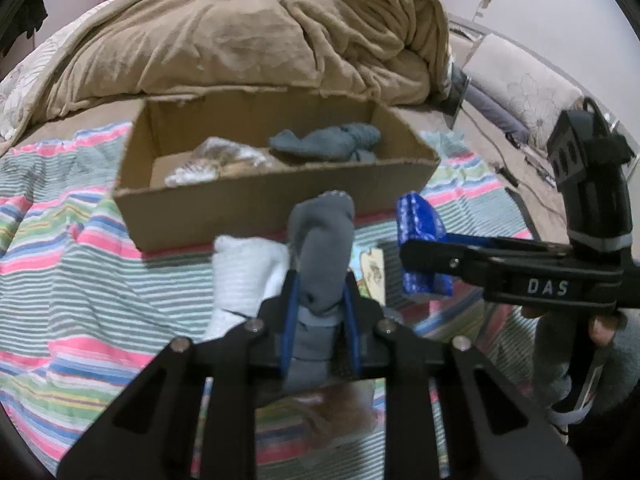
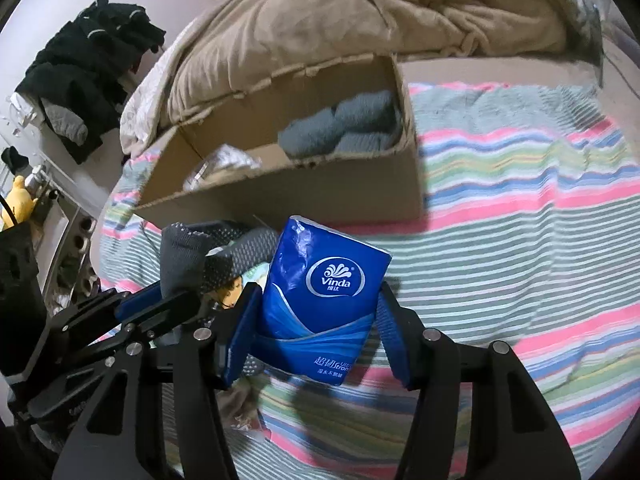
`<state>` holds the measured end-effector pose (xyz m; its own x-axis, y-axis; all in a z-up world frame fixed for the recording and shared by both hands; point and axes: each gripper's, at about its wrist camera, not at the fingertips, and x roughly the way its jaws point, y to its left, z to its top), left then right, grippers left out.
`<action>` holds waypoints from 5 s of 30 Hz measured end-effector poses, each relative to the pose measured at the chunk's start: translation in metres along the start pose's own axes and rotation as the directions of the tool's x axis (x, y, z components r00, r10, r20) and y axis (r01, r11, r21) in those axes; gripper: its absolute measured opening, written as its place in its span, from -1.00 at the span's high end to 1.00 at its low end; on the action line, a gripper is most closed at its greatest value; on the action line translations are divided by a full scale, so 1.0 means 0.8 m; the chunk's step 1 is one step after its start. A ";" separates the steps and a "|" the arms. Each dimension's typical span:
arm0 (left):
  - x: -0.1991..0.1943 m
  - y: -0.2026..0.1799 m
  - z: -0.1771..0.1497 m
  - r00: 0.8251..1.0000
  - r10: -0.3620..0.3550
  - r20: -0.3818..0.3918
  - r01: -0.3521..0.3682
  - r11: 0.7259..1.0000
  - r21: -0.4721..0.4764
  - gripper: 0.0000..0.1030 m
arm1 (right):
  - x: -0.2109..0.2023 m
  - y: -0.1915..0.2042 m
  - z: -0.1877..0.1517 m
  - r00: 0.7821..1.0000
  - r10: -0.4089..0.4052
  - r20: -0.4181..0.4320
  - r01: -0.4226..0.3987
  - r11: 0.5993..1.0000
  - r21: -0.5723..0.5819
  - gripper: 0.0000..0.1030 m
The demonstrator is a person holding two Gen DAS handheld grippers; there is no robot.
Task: Organize objects
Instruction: 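Grasp the blue Vinda tissue pack with the right tool while the left tool grasps the other grey glove, then carry the tissue pack and glove into the box and open both tools, then withdraw both tools from the box back toward the remaining items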
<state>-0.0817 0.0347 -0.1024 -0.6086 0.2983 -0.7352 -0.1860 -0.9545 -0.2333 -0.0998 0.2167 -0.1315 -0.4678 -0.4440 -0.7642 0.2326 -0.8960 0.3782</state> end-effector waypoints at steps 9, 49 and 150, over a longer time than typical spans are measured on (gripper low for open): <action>-0.057 0.006 0.023 0.995 0.005 0.097 -0.005 1.000 -0.005 0.58 | -0.040 0.020 0.010 0.997 0.000 0.072 0.002 0.999 -0.034 -0.16; -0.044 0.005 0.147 0.975 -0.051 0.215 0.048 0.999 0.021 0.58 | -0.055 -0.005 0.108 0.979 -0.012 0.203 0.027 0.997 -0.070 -0.16; -0.048 0.040 -0.011 0.996 0.087 -0.020 -0.088 0.994 -0.060 -0.45 | -0.027 0.071 -0.007 0.998 -0.033 0.049 0.044 0.973 -0.225 -0.59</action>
<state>-0.0578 -0.0073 -0.0874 -0.6068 0.2142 -0.7655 -0.0852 -0.9750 -0.2053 -0.0714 0.1751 -0.0966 -0.5166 -0.4133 -0.7499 0.3980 -0.8913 0.2171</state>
